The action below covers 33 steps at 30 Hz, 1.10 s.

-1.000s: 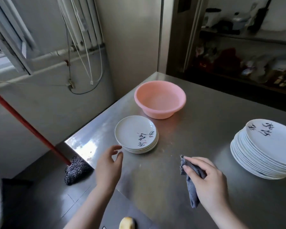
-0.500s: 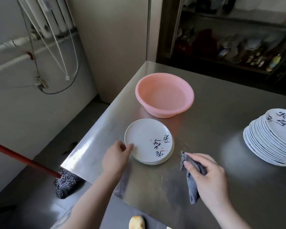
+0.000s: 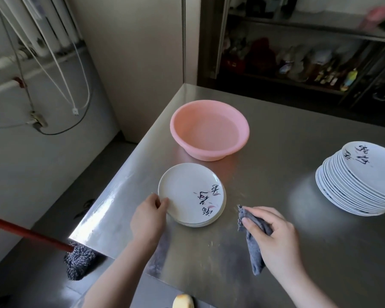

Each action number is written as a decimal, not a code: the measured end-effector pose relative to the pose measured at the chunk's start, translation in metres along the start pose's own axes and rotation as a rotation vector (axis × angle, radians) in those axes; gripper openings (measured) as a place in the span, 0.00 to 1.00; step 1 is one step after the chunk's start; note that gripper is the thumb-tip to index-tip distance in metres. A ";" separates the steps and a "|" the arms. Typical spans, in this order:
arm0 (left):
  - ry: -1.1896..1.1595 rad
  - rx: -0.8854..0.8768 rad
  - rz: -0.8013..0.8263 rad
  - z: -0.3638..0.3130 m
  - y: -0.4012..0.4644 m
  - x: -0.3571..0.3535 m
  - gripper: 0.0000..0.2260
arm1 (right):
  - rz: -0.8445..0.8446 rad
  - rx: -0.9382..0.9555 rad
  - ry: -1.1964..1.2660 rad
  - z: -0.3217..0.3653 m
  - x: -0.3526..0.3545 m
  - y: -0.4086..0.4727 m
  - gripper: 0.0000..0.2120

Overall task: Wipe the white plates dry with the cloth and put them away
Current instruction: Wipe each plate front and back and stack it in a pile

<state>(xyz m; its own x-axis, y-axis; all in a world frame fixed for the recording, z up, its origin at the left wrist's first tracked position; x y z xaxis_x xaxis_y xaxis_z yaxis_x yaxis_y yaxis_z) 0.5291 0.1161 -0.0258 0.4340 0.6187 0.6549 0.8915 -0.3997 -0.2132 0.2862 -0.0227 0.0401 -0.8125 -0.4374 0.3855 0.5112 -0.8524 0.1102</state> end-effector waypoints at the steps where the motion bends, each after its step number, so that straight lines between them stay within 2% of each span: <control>1: -0.017 -0.019 -0.022 -0.003 0.000 0.002 0.14 | -0.003 0.002 -0.002 0.000 0.001 0.001 0.17; 8: -0.290 -0.022 -0.049 -0.031 0.006 0.020 0.10 | -0.028 0.004 -0.012 0.003 0.007 0.006 0.16; 11: -0.326 -0.028 -0.032 -0.034 0.003 0.021 0.02 | -0.033 0.003 -0.012 0.004 0.007 0.007 0.18; 14: -0.344 -0.036 0.007 -0.033 -0.002 0.019 0.14 | -0.036 0.001 -0.006 0.004 0.006 0.007 0.17; 21: -0.437 -0.055 -0.002 -0.032 -0.016 0.003 0.14 | -0.128 -0.054 -0.016 -0.009 0.021 0.004 0.17; 26: -0.489 -0.213 0.178 -0.068 -0.045 -0.035 0.16 | -0.295 -0.105 -0.060 -0.023 0.074 -0.008 0.14; 33: -0.477 -0.265 0.456 -0.117 -0.126 -0.129 0.17 | -0.522 -0.164 -0.026 -0.058 0.178 -0.043 0.12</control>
<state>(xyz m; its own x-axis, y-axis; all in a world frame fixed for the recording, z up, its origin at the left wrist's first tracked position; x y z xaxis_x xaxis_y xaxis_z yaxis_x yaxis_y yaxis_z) 0.3457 0.0076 0.0016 0.8199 0.5551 0.1403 0.5722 -0.8029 -0.1672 0.1034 -0.0801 0.0506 -0.9383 0.0609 0.3403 -0.0100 -0.9887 0.1495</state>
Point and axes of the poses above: each hand's wrist, its own y-axis towards the middle knuckle, its own x-axis out of the back of the hand, z = x × y, the point moved 4 cm from there along y, towards the middle knuckle
